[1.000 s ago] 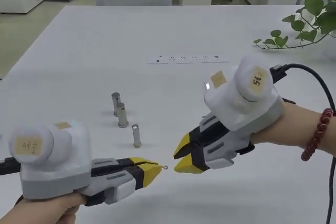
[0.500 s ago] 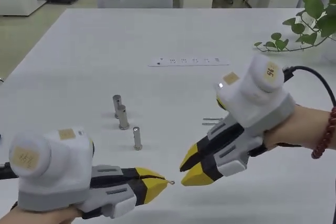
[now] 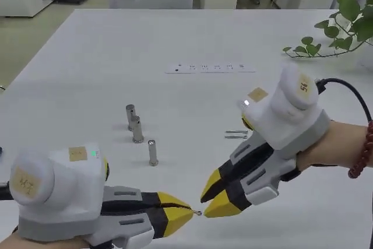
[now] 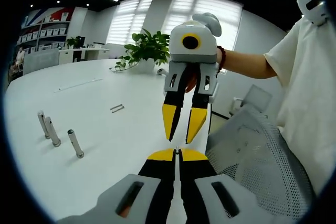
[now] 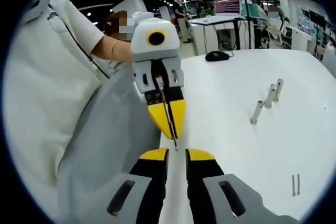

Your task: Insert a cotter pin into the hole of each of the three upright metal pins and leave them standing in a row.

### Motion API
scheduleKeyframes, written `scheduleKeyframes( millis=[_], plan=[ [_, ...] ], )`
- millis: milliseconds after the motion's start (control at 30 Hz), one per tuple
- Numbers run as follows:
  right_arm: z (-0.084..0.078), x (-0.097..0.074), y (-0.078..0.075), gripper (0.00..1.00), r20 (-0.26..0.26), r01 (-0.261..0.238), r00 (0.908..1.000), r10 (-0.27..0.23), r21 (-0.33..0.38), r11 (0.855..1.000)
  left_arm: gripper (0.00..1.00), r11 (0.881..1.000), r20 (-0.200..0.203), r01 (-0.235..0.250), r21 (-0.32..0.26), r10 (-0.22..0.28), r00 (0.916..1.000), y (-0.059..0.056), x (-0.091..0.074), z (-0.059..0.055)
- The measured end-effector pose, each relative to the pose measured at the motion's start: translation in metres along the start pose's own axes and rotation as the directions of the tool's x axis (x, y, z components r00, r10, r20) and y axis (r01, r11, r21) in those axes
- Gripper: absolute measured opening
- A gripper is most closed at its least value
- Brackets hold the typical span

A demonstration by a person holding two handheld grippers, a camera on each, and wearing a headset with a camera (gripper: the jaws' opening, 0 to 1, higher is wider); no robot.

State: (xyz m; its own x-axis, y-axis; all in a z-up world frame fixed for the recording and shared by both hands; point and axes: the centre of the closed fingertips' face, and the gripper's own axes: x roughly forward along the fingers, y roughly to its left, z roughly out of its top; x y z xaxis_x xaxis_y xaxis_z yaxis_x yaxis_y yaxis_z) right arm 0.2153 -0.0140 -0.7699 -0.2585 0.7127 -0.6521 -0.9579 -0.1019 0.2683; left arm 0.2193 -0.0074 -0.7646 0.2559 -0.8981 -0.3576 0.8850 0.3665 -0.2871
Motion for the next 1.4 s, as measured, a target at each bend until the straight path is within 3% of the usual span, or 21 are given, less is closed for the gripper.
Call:
scheduleKeyframes(
  millis=[800, 967, 1400],
  plan=[
    [0.0, 0.009, 0.016, 0.07, 0.027, -0.095, 0.9952, 0.094, 0.02, 0.995, 0.0, 0.995, 0.017, 0.083, 0.051, -0.084, 0.9964, -0.016, 0.0, 0.005],
    [0.0, 0.01, 0.017, 0.05, 0.03, -0.099, 0.9947, 0.098, 0.02, 0.995, 0.0, 0.995, 0.026, 0.09, 0.053, -0.092, 0.9954, -0.018, -0.001, 0.006],
    [0.0, 0.01, 0.015, 0.03, 0.017, -0.078, 0.9967, 0.079, -0.061, 0.995, 0.0, 0.994, 0.025, 0.081, 0.076, -0.083, 0.9963, -0.015, -0.001, 0.006]
  ],
)
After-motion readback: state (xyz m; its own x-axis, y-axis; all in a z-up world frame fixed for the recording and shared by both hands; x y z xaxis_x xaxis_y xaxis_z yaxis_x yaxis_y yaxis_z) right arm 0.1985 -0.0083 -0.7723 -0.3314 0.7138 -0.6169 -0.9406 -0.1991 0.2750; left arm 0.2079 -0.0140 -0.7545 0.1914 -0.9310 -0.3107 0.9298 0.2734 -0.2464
